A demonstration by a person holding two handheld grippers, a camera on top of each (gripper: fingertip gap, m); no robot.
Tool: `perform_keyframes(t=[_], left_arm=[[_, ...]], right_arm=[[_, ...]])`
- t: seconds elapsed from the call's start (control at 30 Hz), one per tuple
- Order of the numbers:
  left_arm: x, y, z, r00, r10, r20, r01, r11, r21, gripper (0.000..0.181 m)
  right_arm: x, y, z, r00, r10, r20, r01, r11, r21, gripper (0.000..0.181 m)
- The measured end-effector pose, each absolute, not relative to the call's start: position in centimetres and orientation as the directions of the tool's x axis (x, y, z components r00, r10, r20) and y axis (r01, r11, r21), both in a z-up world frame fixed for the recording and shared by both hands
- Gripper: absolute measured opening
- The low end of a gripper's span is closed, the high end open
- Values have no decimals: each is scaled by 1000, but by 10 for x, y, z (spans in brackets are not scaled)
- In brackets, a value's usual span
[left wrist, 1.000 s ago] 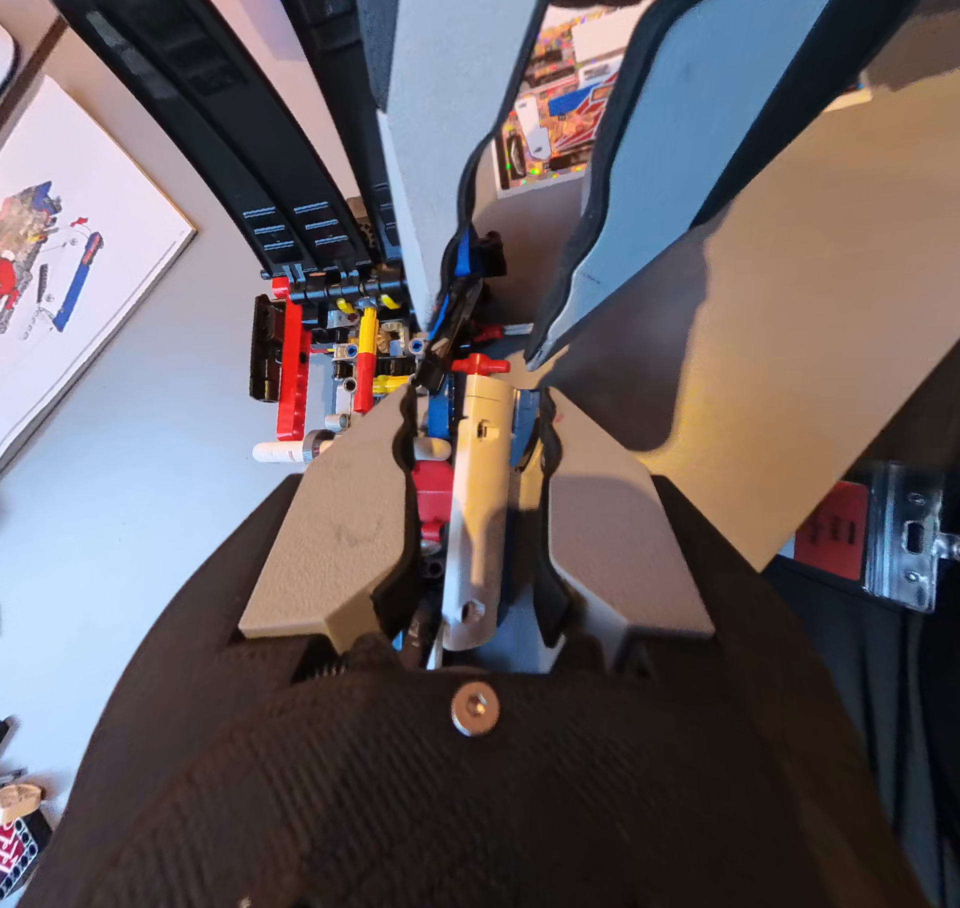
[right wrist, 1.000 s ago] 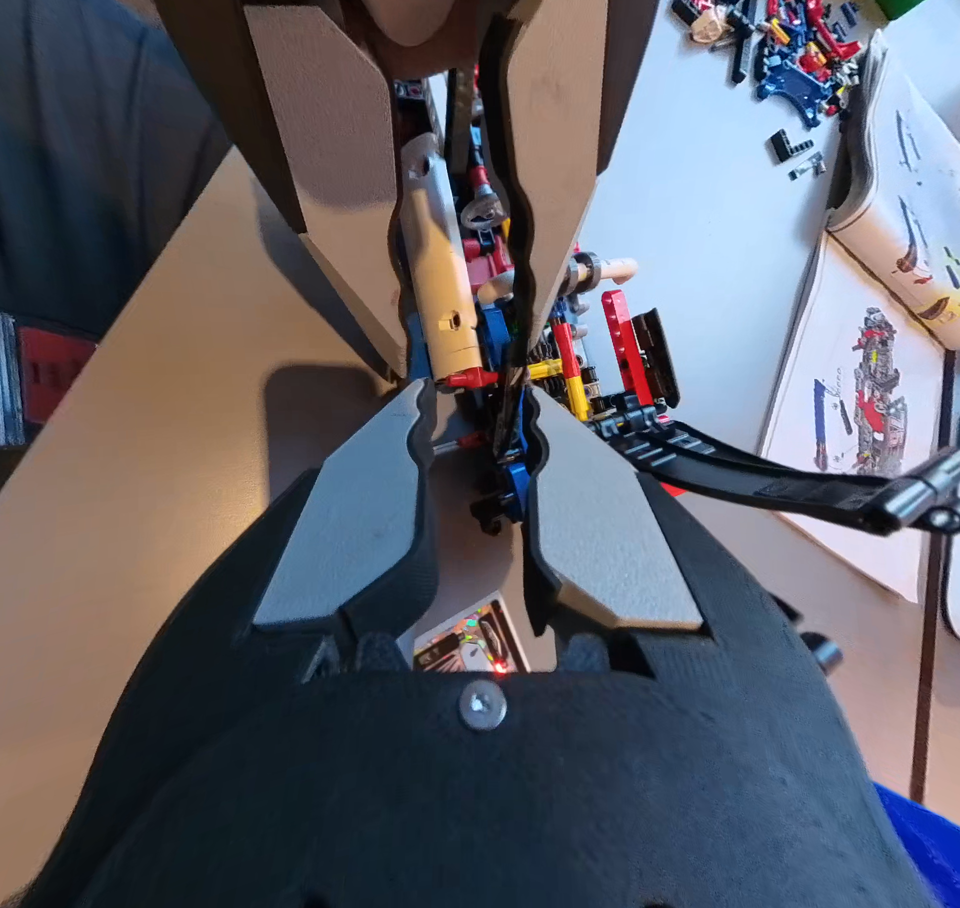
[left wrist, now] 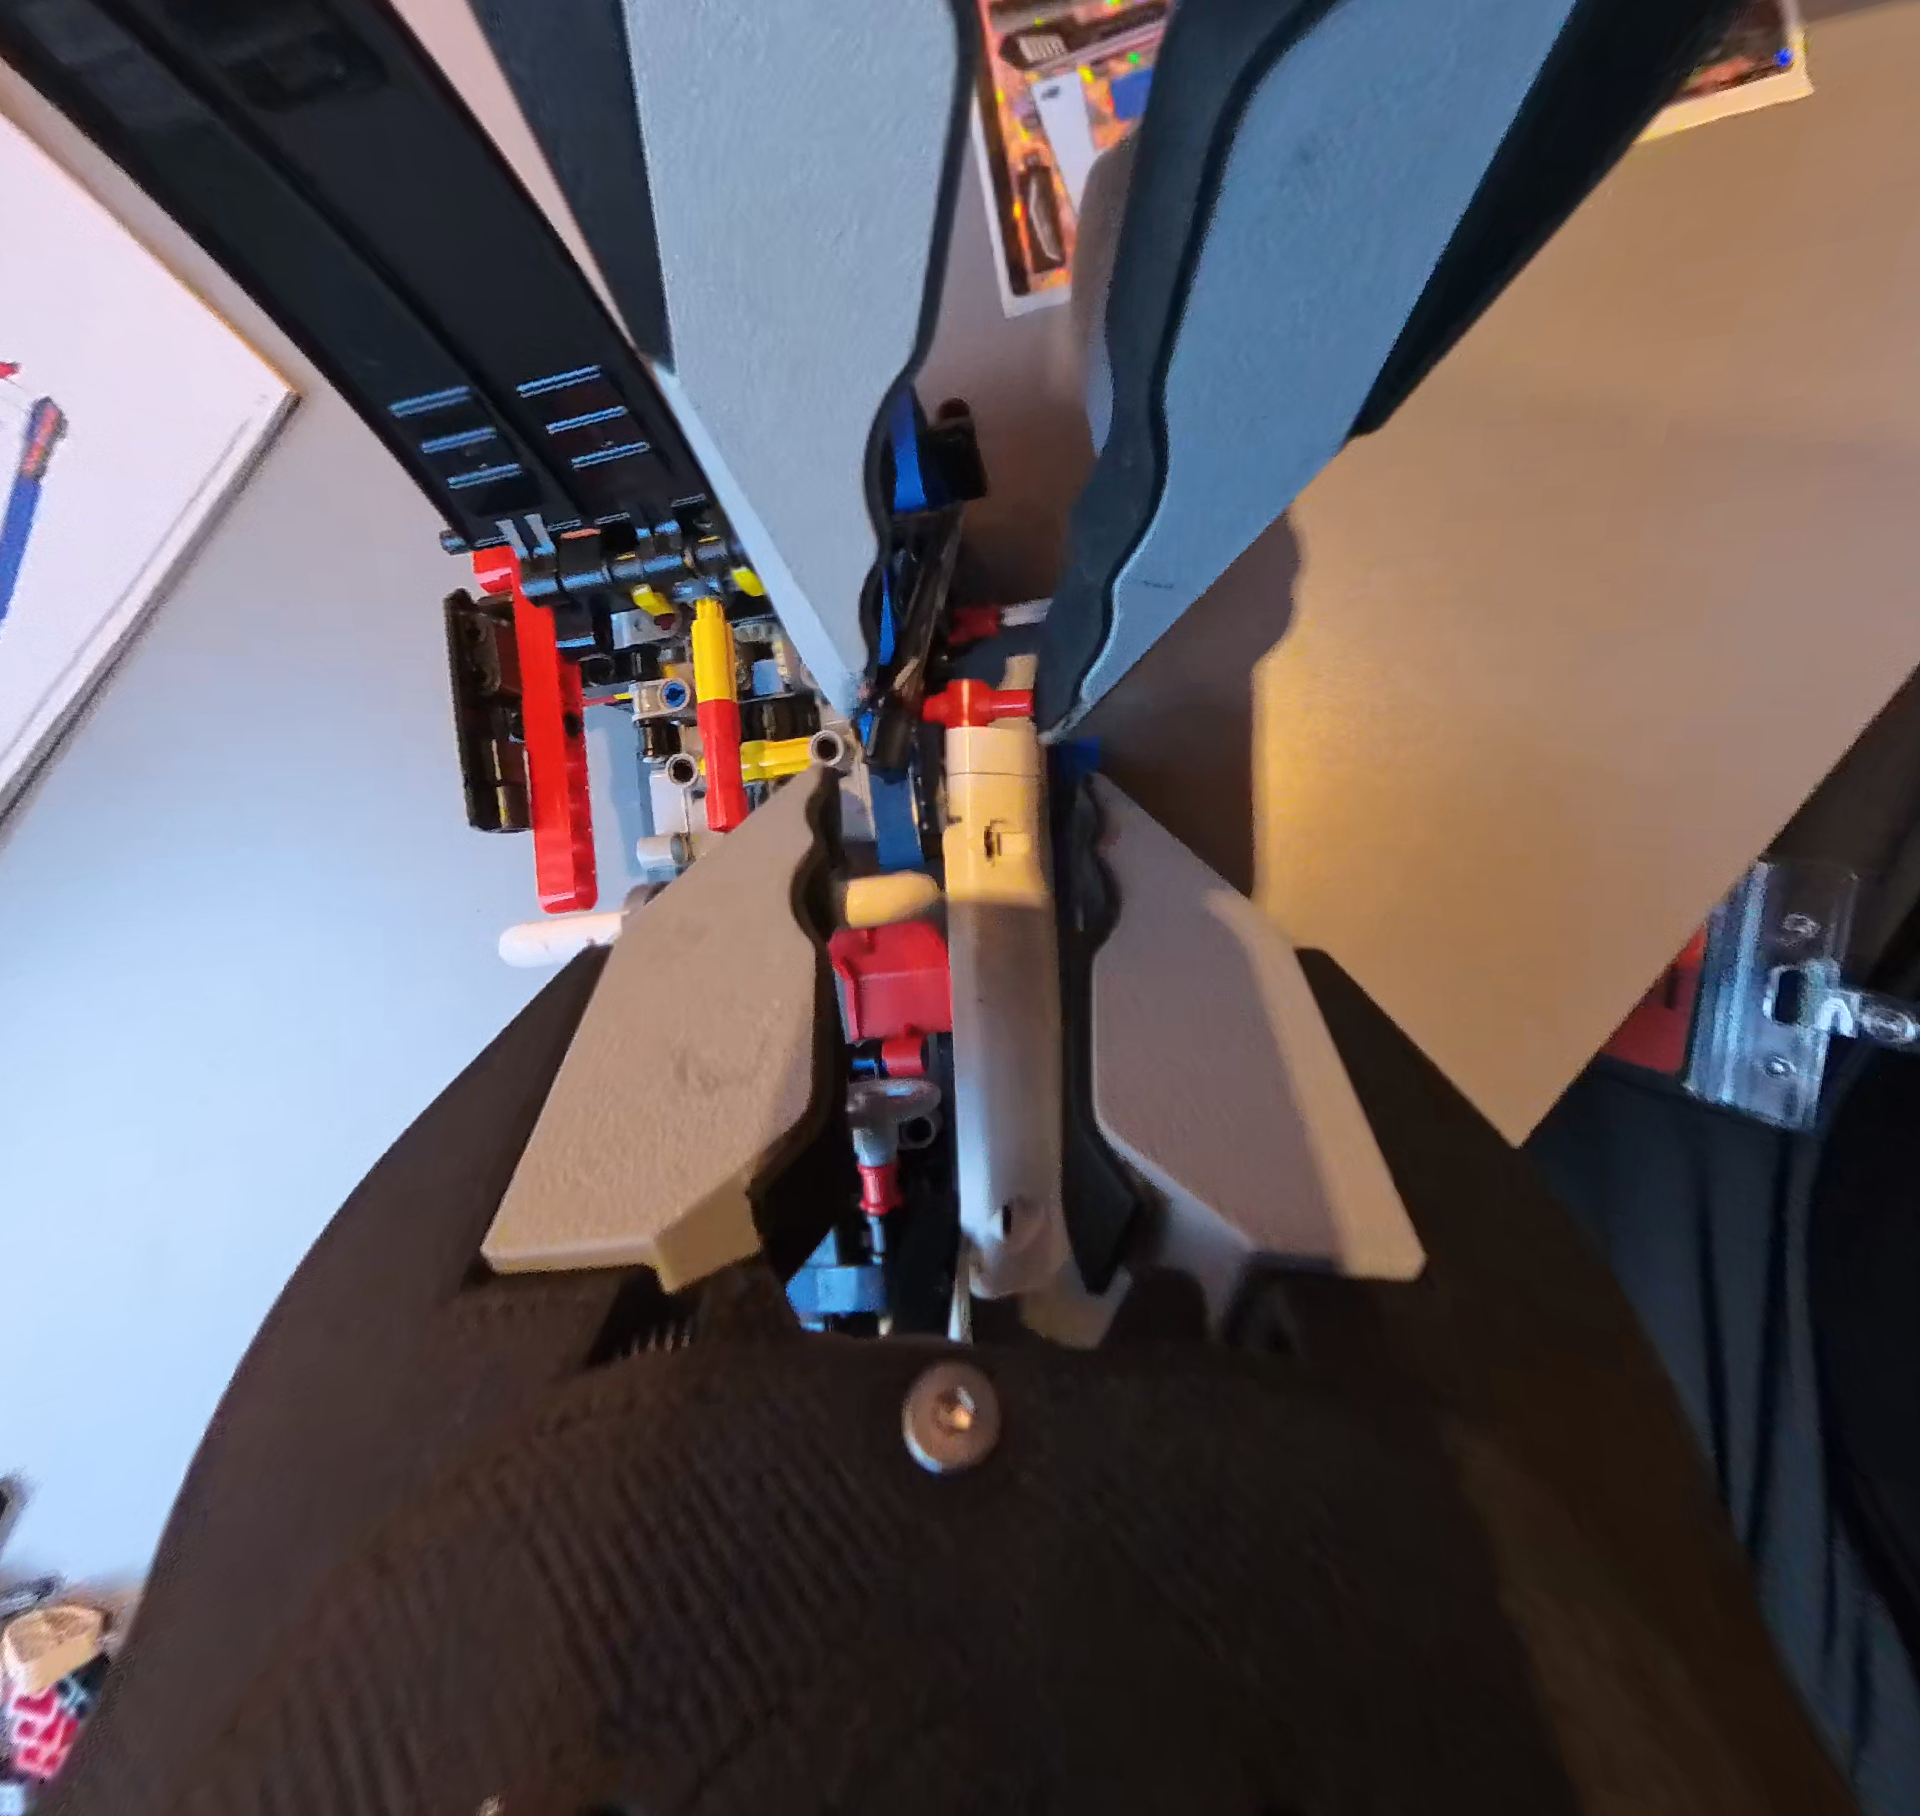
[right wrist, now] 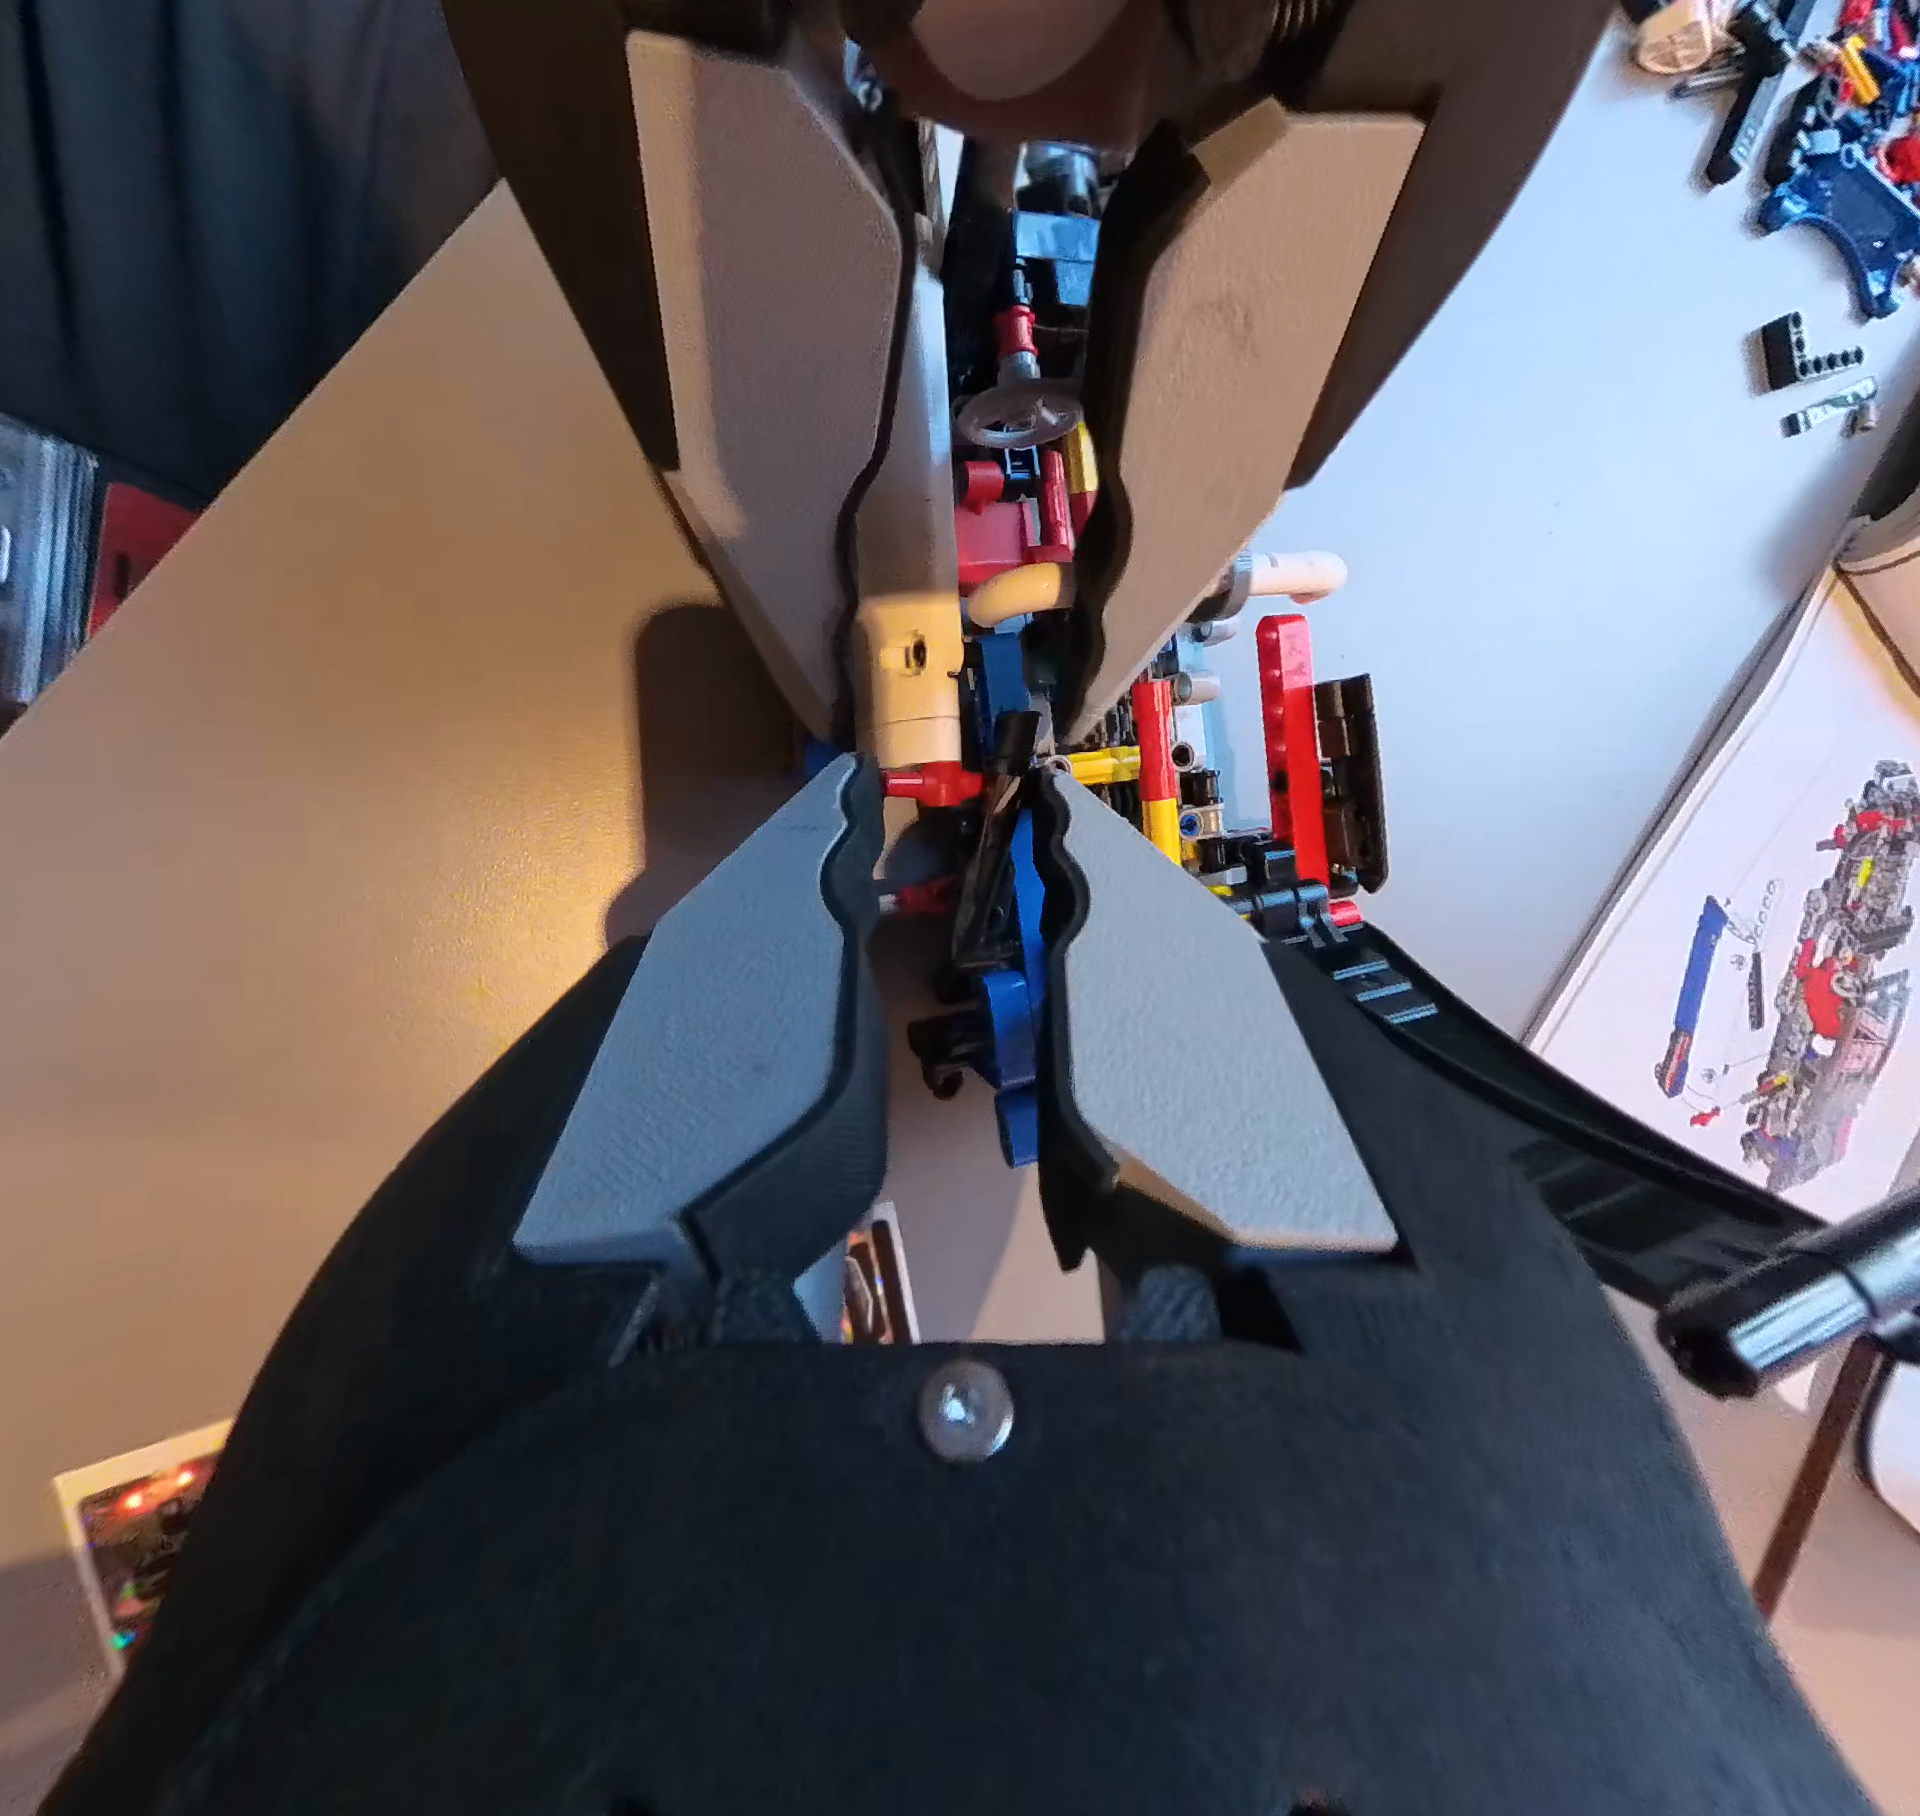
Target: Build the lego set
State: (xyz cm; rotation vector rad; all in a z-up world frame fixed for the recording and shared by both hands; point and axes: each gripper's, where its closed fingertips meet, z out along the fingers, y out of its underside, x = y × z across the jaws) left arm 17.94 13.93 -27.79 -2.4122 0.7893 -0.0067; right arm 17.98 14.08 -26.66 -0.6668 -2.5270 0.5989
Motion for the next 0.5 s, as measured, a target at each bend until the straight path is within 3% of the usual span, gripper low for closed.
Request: perform_keyframes(t=[0.07, 0.13, 0.2, 0.27, 0.37, 0.4, 0.5], left_arm=[[181, 137, -277, 826, -553, -112, -519, -667, -534, 44], [186, 133, -271, 816, -578, -23, -492, -672, -553, 45], [183, 136, -261, 814, -581, 4, -469, -661, -585, 47], [179, 141, -254, 811, -584, 25, -455, -658, -601, 36], [178, 143, -256, 785, -605, 136, -445, -702, -556, 29], [176, 144, -258, 781, -605, 156, -452, -719, -528, 27], [168, 150, -261, 773, -613, 163, -484, -737, -472, 18]], right_arm=[[178, 148, -263, -729, 586, 354, 384, 778, -497, 26], [180, 161, -251, -635, 660, 402, 457, 740, -493, 42], [190, 156, -229, -523, 771, 364, 472, 618, -629, 28], [198, 158, -208, -332, 895, 299, 446, 428, -786, 19], [215, 154, -212, -122, 993, -1, 400, 49, -915, 19], [219, 149, -220, -83, 990, -118, 408, -75, -910, 8], [218, 135, -239, -23, 930, -367, 408, -327, -852, 7]])
